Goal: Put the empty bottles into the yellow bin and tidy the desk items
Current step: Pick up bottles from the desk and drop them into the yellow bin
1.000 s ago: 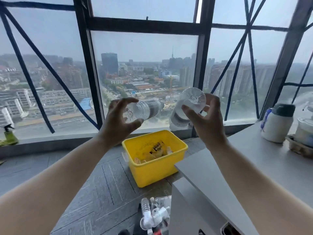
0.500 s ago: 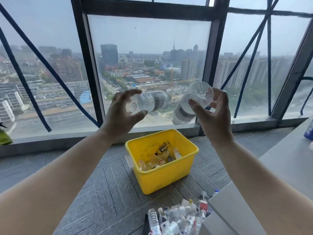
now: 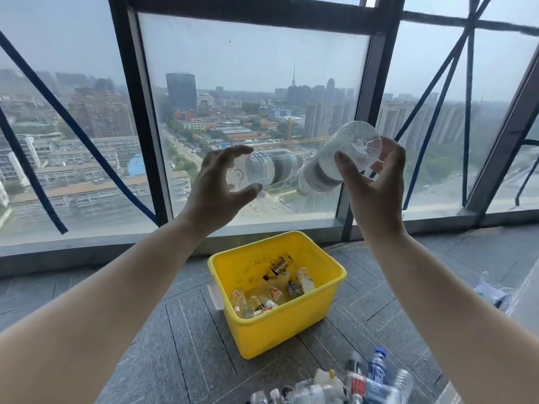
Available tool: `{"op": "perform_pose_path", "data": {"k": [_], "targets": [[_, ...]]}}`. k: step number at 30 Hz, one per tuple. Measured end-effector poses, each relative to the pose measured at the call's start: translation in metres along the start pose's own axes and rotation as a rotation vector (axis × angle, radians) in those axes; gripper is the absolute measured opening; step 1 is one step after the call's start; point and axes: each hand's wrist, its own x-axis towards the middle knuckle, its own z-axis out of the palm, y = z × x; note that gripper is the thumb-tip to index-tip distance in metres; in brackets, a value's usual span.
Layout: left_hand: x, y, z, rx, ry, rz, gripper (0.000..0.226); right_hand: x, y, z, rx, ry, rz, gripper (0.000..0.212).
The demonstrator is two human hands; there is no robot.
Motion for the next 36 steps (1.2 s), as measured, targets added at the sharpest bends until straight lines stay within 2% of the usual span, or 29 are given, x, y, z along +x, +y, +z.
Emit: {"op": "perform_pose_path", "data": {"k": [2, 4, 6, 7, 9, 10, 15, 21, 29, 36], "targets": [[0.02, -0.017, 0.014, 0.018, -0.012, 0.017, 0.06, 0.014, 0.026, 0.013, -0.024, -0.023, -0.038, 0.075], [0.037, -0.044, 0.036, 0.176, -0.19, -0.068, 0.071, 0.022, 0.07, 0.025, -0.133, -0.165, 0.035, 0.085], [0.037, -0.073, 0.056, 0.403, -0.494, -0.35, 0.088, 0.018, 0.119, 0.034, -0.402, -0.385, 0.302, 0.1], [0.032, -0.084, 0.063, 0.442, -0.584, -0.459, 0.093, 0.011, 0.14, 0.035, -0.527, -0.48, 0.483, 0.106], [0.021, -0.098, 0.072, 0.421, -0.64, -0.491, 0.097, -0.002, 0.161, 0.033, -0.574, -0.576, 0.733, 0.102], [0.016, -0.102, 0.073, 0.414, -0.649, -0.461, 0.097, -0.007, 0.164, 0.031, -0.551, -0.604, 0.769, 0.097], [0.001, -0.088, 0.063, 0.334, -0.617, -0.372, 0.093, -0.014, 0.148, 0.01, -0.589, -0.695, 0.674, 0.075], [-0.024, -0.016, 0.032, 0.19, -0.554, -0.228, 0.086, -0.033, 0.087, -0.038, -0.621, -0.719, 0.573, 0.069], [-0.093, 0.109, 0.021, 0.077, -0.541, -0.083, 0.077, -0.082, -0.009, -0.141, -0.653, -0.619, 0.351, 0.062], [-0.163, 0.243, 0.028, -0.049, -0.512, -0.008, 0.068, -0.138, -0.095, -0.275, -0.702, -0.49, 0.235, 0.055]]}}
